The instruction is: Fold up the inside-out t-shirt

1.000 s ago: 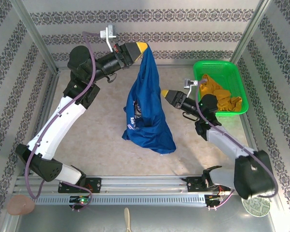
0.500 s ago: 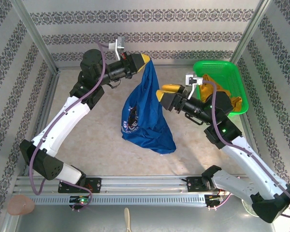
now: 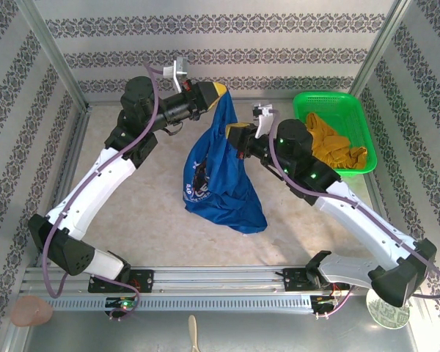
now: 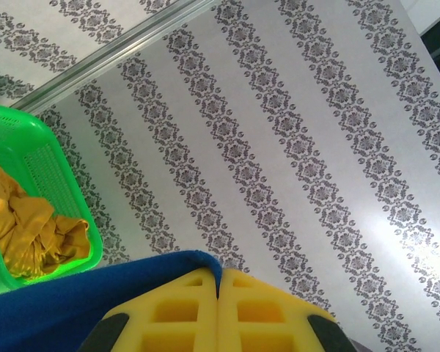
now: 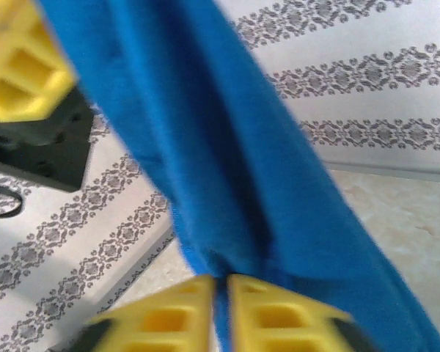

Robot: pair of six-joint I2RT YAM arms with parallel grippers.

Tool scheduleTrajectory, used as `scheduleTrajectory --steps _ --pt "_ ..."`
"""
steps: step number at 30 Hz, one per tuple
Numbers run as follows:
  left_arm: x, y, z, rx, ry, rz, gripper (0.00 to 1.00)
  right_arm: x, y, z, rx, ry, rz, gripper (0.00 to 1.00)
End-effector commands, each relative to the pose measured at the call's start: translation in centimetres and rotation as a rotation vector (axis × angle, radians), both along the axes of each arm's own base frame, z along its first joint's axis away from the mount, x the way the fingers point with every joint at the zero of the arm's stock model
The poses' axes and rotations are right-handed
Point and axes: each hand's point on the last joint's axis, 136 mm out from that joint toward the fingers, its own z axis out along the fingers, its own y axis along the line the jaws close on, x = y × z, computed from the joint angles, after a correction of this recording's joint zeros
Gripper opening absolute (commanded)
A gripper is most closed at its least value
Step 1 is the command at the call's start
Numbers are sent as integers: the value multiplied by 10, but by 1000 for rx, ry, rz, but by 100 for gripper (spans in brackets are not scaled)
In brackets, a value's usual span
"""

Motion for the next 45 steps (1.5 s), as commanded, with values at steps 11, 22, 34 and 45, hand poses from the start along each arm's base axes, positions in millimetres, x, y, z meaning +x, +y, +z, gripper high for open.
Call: scheduleTrajectory --steps 11,22,34,45 --pt "38 23 -13 13 31 154 0 -101 -15 108 275 -256 570 0" --pt "11 41 -25 75 -103 183 79 -58 -31 93 386 -197 483 0" --pt "-34 66 -226 392 255 252 78 28 -93 -117 176 377 -149 57" --pt "-31 57 -345 776 348 193 79 -28 -109 -272 -94 648 -265 73"
